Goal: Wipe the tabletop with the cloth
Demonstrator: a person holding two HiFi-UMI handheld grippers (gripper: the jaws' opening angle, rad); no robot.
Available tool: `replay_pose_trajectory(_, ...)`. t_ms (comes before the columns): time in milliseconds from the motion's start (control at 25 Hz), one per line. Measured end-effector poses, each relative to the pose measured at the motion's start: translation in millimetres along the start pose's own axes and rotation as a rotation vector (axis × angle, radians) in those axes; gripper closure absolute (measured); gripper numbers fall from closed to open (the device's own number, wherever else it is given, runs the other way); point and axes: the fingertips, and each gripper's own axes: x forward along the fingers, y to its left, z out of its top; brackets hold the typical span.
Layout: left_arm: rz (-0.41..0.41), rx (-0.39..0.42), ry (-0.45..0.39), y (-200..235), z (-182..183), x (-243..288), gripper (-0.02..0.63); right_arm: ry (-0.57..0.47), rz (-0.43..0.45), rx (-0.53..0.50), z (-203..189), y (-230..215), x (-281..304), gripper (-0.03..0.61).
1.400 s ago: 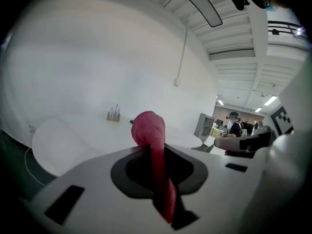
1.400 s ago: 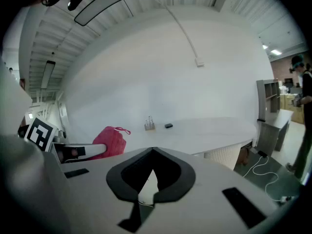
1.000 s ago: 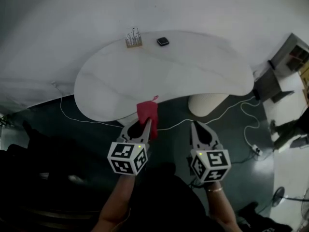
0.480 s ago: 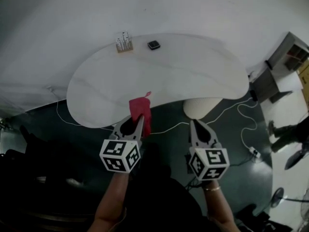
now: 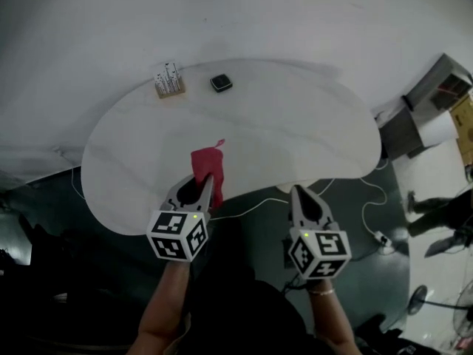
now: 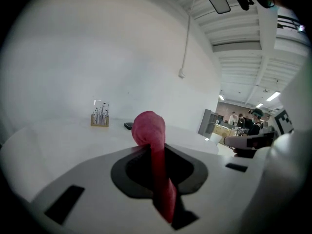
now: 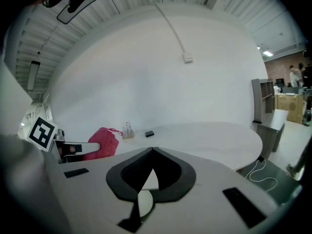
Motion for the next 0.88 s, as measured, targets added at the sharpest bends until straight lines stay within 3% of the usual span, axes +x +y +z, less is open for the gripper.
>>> replay_pose_trajectory(480,-0.068,0.001,0.055,55,55,110,0.558,0.031,-0.038,-0.023,49,-2,124,0.577)
replay_pose_trajectory(880,-0.123,-0.037,0.111,50,62,163,0.558,0.057,-0.041,-0.032,64,-14,164,0.577)
